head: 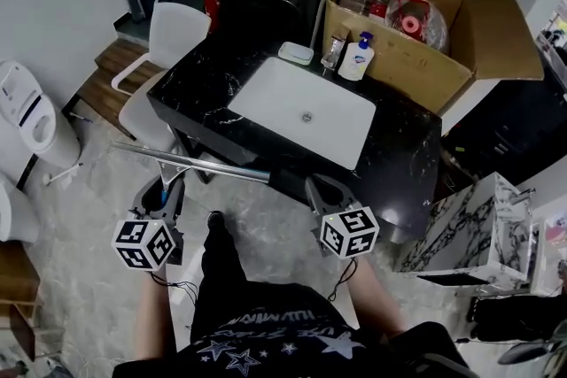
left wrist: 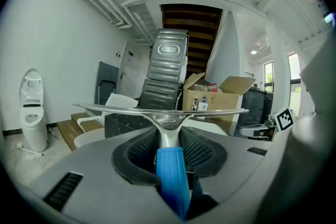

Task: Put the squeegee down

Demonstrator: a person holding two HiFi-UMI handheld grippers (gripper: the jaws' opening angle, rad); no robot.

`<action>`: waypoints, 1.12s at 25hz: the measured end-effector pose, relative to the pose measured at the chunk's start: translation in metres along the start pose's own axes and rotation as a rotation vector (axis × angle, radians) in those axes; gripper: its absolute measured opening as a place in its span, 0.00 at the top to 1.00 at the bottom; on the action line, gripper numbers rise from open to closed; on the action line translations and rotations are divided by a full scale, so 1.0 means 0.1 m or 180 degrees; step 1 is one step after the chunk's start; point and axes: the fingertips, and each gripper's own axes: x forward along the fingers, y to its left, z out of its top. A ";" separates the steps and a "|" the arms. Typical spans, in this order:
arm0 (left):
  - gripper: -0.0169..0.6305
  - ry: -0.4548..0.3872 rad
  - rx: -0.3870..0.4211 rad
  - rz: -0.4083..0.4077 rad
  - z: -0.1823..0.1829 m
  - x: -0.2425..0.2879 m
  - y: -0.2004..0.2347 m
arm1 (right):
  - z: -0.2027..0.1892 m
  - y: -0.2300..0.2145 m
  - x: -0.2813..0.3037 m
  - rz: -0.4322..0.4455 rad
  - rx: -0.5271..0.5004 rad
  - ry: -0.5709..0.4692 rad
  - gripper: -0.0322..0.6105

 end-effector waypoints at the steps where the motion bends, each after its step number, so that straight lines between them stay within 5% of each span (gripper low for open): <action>1: 0.75 -0.0004 0.0010 -0.0031 0.03 0.12 0.06 | 0.03 -0.04 0.09 -0.0028 -0.0009 -0.0001 0.87; 16: 0.75 0.0176 0.0140 -0.0719 0.70 2.31 1.10 | 0.60 -0.69 1.81 -0.0671 0.0135 0.0019 0.87; 28: 0.75 0.0398 0.0521 -0.1418 1.24 3.78 1.36 | 0.97 -1.16 2.57 -0.1233 0.0350 -0.0064 0.87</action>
